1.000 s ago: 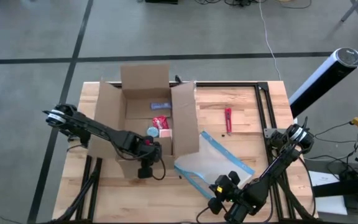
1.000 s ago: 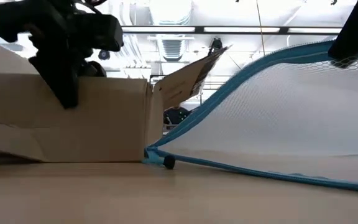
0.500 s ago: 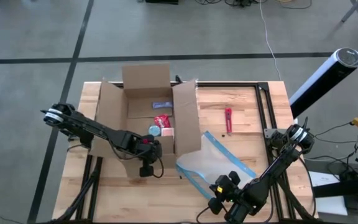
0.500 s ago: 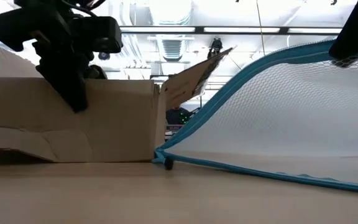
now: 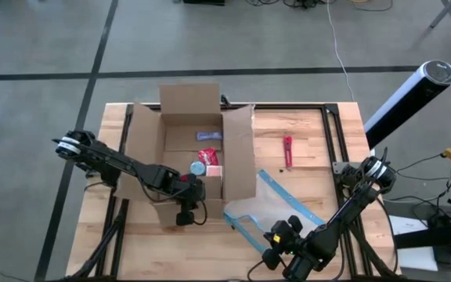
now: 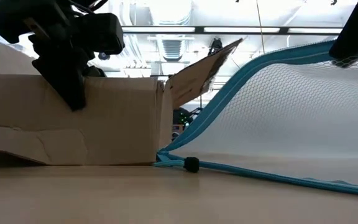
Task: Unpack boxes
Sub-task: Put the orange chocolate bar into the blue transparent zip bag
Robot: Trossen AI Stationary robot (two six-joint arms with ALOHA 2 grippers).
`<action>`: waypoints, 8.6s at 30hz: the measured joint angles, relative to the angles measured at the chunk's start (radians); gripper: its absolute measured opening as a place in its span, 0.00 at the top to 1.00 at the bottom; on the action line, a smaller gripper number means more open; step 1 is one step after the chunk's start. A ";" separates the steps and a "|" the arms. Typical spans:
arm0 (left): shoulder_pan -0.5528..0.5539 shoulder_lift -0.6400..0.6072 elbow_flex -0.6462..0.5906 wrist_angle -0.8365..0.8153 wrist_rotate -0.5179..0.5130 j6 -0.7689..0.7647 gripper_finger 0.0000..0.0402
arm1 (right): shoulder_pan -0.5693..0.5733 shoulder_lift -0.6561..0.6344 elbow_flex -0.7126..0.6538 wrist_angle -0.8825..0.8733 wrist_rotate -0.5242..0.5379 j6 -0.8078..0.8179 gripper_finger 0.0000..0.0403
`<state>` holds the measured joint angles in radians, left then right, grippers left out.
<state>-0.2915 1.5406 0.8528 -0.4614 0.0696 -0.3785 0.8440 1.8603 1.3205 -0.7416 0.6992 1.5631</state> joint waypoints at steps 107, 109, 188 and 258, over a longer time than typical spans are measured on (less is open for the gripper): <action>0.321 -0.202 -0.212 -0.001 0.191 0.342 1.00 | 0.000 0.000 0.000 0.000 0.000 0.000 1.00; 0.321 -0.213 -0.210 -0.012 0.173 0.324 1.00 | 0.000 0.000 0.000 0.001 0.000 0.000 1.00; 0.352 -0.397 -0.064 -0.149 -0.109 0.267 1.00 | 0.000 0.000 0.000 0.001 0.000 0.000 1.00; 0.041 0.395 0.681 0.020 0.273 0.510 1.00 | 0.000 0.000 0.000 0.001 0.000 0.000 1.00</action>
<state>-0.2504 1.9354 1.5335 -0.4410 0.3429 0.1310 0.8436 1.8603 1.3205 -0.7410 0.6994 1.5627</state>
